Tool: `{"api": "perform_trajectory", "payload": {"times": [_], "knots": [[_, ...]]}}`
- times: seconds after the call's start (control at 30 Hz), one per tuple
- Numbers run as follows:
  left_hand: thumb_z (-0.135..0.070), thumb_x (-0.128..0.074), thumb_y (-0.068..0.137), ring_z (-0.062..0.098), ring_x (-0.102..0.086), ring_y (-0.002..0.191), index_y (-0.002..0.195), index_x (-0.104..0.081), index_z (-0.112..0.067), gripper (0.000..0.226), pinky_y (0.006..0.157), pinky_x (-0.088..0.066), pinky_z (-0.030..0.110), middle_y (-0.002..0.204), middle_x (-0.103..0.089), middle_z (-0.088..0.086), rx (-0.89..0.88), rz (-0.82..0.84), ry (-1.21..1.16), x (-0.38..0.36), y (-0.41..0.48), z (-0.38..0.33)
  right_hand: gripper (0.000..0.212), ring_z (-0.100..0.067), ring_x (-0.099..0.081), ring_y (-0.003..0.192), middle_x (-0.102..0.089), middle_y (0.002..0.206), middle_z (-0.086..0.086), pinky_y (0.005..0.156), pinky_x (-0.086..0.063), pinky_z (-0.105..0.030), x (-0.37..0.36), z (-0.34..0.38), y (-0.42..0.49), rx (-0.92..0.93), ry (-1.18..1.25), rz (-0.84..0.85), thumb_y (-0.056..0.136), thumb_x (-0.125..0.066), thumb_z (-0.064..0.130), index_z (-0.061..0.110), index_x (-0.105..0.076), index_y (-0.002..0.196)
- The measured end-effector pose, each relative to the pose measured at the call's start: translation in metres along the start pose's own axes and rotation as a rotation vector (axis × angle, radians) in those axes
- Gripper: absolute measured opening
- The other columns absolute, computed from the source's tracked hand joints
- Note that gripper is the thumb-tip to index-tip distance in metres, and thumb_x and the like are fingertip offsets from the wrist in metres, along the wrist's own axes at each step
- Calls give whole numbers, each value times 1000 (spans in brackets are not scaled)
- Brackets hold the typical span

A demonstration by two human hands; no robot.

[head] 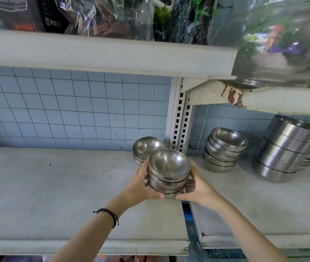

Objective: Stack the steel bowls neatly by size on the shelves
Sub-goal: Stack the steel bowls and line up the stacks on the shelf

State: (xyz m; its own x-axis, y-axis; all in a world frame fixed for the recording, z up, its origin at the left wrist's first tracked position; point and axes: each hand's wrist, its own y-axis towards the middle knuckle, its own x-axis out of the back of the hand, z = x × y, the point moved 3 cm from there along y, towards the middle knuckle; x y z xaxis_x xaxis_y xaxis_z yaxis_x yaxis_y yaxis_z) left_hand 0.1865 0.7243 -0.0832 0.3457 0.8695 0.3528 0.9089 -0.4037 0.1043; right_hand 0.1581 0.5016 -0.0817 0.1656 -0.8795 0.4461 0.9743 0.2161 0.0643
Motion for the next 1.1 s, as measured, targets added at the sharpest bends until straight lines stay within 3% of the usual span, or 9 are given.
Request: {"api": "perform_trajectory", "payload": {"times": [0.13, 0.27, 0.37, 0.53, 0.63, 0.73, 0.9, 1.0, 1.1], "knots": [[-24, -96, 46, 11, -54, 120, 148, -21, -41, 128, 96, -52, 30, 143, -40, -4, 17, -32, -26, 2, 2, 5, 117, -11, -61, 118, -55, 136, 20, 99, -52, -34, -3, 0, 2, 4, 7, -35, 54, -91, 25, 44, -25, 149], [-29, -97, 46, 13, -52, 122, 151, -19, -36, 130, 97, -52, 34, 141, -41, -4, 25, -77, -4, 13, -1, -2, 102, -8, -65, 110, -61, 128, 15, 90, -54, -25, 5, 19, 5, 60, -1, -42, 61, -92, 9, 51, -35, 134], [-32, -96, 47, 13, -54, 118, 149, -24, -34, 125, 96, -52, 34, 134, -47, -5, -29, -114, 22, 27, 1, -23, 102, -2, -63, 111, -59, 130, 17, 90, -52, -21, 13, 41, 17, 113, -32, -21, 62, -93, 12, 55, -34, 133], [-14, -94, 54, 8, -61, 110, 130, -34, -47, 103, 91, -52, 26, 113, -57, -29, -99, -156, 58, 60, 23, -53, 102, -9, -62, 115, -60, 130, 14, 100, -51, -35, 24, 77, 52, 146, -84, -47, 59, -94, 26, 55, -32, 134], [-10, -94, 54, 13, -64, 106, 140, -32, -36, 109, 86, -54, 26, 117, -56, -20, -81, -153, 34, 75, 41, -56, 101, -12, -65, 110, -60, 130, 8, 97, -53, -38, 24, 88, 75, 154, -93, -41, 57, -94, 25, 57, -33, 131], [-35, -94, 41, 18, -60, 112, 146, -26, -36, 125, 94, -53, 37, 127, -52, -8, -54, -137, 43, 86, 54, -55, 100, -13, -64, 112, -60, 127, 14, 98, -54, -41, 22, 90, 95, 157, -79, -44, 48, -93, 37, 66, -35, 125], [-47, -90, 42, 13, -51, 123, 146, -24, -35, 124, 109, -40, 44, 126, -55, -13, -2, -136, 106, 93, 67, -39, 115, -12, -56, 122, -58, 130, 12, 106, -47, -39, 16, 82, 114, 122, -112, -27, 47, -92, 42, 38, -33, 146], [-48, -92, 42, 12, -50, 125, 146, -25, -39, 123, 111, -38, 44, 127, -56, -15, 34, -143, 118, 94, 72, -26, 102, -9, -48, 125, -52, 126, 17, 105, -40, -28, 13, 74, 121, 101, -134, -19, 62, -93, 22, 31, -34, 145], [-46, -94, 42, 14, -52, 125, 145, -24, -41, 125, 107, -42, 46, 133, -53, -12, 68, -133, 96, 94, 75, -15, 98, -6, -45, 125, -50, 121, 24, 102, -36, -24, 8, 68, 125, 93, -140, -8, 65, -91, 19, 32, -34, 144]]}}
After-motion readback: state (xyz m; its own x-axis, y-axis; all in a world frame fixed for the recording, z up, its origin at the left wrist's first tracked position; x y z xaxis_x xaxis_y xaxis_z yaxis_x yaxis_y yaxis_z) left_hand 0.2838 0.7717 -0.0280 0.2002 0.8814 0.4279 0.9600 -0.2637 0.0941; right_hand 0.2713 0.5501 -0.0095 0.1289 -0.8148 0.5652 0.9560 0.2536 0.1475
